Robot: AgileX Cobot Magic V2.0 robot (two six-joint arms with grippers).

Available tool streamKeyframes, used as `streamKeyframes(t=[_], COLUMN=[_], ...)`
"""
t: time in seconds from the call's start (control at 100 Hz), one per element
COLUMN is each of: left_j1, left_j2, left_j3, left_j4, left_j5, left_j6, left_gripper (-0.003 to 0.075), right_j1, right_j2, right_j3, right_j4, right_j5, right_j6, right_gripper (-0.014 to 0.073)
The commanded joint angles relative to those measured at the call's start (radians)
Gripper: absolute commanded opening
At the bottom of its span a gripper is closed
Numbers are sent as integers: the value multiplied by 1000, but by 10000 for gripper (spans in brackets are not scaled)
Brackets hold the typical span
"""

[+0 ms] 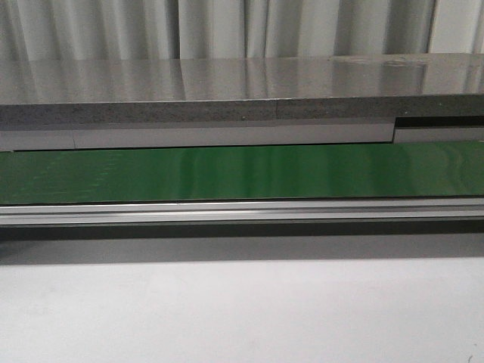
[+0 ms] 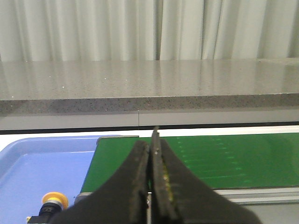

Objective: Move button from left to right

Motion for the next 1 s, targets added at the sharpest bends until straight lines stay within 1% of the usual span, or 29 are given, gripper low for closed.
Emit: streamKeyframes(t=[0.0, 0.38, 0.6, 0.81, 0.9, 0.99], left_j1=[-9, -9, -9, -9, -9, -9], left_j2=[-33, -33, -9, 122, 204, 301], left_j3=[59, 47, -41, -164, -244, -346], left_j4=[1, 1, -4, -139, -173, -171], left_j5=[-76, -96, -57, -33, 31, 153], left_j6=[-8, -8, -8, -8, -8, -8], left_gripper=[-20, -20, -20, -20, -20, -20], right_j1=[2, 2, 2, 2, 2, 2], right_j2=[-19, -19, -19, -19, -19, -19], right_j3=[-16, -16, -16, -16, -16, -16], right_j4=[-10, -10, -10, -10, -10, -10], right_j5=[-84, -84, -84, -84, -84, -84], right_j6=[0, 0, 0, 0, 0, 0], right_gripper=[-68, -68, -68, -68, -68, -68])
